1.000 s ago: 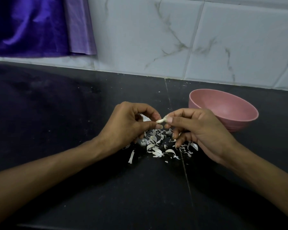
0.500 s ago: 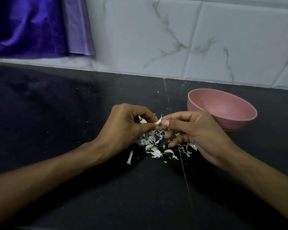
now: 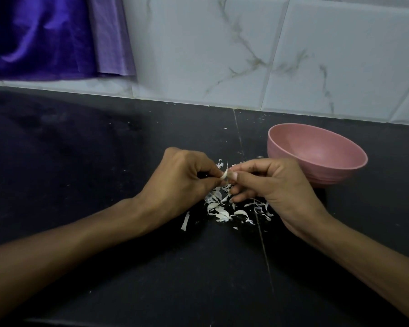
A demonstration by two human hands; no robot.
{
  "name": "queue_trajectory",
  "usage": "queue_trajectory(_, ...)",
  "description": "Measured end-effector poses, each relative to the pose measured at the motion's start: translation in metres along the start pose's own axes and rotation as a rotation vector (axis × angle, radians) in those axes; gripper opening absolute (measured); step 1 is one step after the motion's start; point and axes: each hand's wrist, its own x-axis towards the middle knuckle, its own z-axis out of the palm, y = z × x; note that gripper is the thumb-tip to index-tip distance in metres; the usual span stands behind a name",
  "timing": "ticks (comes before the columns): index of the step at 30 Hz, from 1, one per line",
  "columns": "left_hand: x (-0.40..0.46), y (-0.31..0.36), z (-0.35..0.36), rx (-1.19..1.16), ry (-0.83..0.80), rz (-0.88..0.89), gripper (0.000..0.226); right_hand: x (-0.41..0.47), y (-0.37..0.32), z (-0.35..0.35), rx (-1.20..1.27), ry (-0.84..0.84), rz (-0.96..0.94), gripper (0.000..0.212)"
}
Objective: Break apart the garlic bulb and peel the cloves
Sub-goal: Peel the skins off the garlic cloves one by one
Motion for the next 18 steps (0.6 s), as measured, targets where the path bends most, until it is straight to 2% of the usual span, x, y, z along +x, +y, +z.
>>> queue_trajectory(6, 0.0, -0.003, 0.002, 0.095, -0.017, 0.092, 0.01, -0.002, 0.001, 0.004, -0.037, 0.042, -0.042, 0.009)
queue_trajectory(12, 0.0, 0.0, 0.003, 0.085, 0.003, 0.091, 0.01, -0.002, 0.0, 0.007, -0.074, 0.07, -0.071, 0.013)
queue_trajectory(14, 0.0, 0.004, 0.002, 0.016, 0.033, 0.012, 0.007, -0.002, -0.001, 0.006, -0.042, 0.065, -0.065, 0.012)
queue_trajectory(18, 0.004, 0.01, -0.002, -0.351, -0.003, -0.339, 0.011, 0.0, -0.007, 0.002, 0.02, 0.066, -0.046, 0.008)
